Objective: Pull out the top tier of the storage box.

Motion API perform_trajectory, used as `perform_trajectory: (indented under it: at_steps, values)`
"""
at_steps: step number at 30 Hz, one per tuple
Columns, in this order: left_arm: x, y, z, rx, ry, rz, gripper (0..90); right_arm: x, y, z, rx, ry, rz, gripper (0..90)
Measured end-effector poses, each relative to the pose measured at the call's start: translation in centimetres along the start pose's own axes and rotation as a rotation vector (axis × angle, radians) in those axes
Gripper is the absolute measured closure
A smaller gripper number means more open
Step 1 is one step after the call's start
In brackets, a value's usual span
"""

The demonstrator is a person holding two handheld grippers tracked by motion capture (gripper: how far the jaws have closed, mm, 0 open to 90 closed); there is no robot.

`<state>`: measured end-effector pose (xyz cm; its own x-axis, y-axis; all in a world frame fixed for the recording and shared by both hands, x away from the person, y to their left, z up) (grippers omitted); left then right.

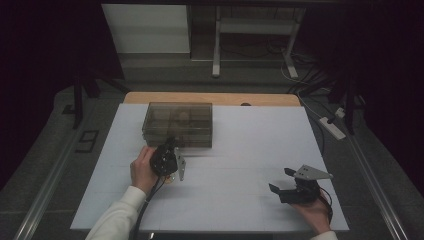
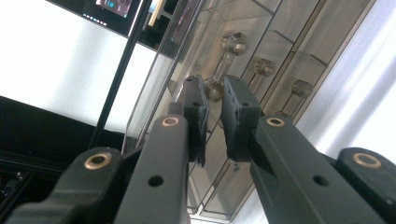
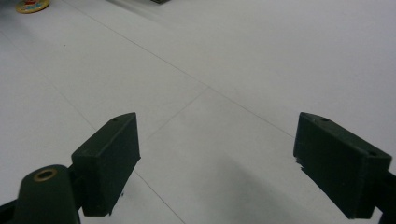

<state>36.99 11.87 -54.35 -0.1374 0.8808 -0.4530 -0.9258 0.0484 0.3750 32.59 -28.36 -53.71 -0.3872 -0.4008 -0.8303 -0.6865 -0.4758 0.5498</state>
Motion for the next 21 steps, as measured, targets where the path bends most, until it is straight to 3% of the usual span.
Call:
perform_trajectory:
  at_steps: [8, 14, 21]
  values:
    - [0.04, 0.15, -0.01, 0.009, 0.002, -0.013, 78.0, 0.00, 0.03, -0.02, 0.002, 0.001, 0.001, 13.9]
    - [-0.38, 0.80, 0.04, 0.073, 0.015, -0.049, 59.4, 0.01, 0.03, -0.01, -0.003, 0.001, 0.003, 13.9]
    - [-0.44, 1.01, -0.04, 0.147, 0.075, -0.059, 47.3, 0.00, 0.04, 0.01, -0.004, 0.000, 0.001, 13.9]
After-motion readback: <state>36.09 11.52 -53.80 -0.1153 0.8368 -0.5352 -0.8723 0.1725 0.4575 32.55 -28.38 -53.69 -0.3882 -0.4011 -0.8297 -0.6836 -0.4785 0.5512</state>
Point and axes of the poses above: each handheld gripper's, and its own axes: y roughly backward along the jaws, x roughly out of its underside, z roughly to its left, the point moved 5 cm from there along -y, roughly forward along the jaws, and after that the axes turned 8 degrees about x, right-handed, at the moved point
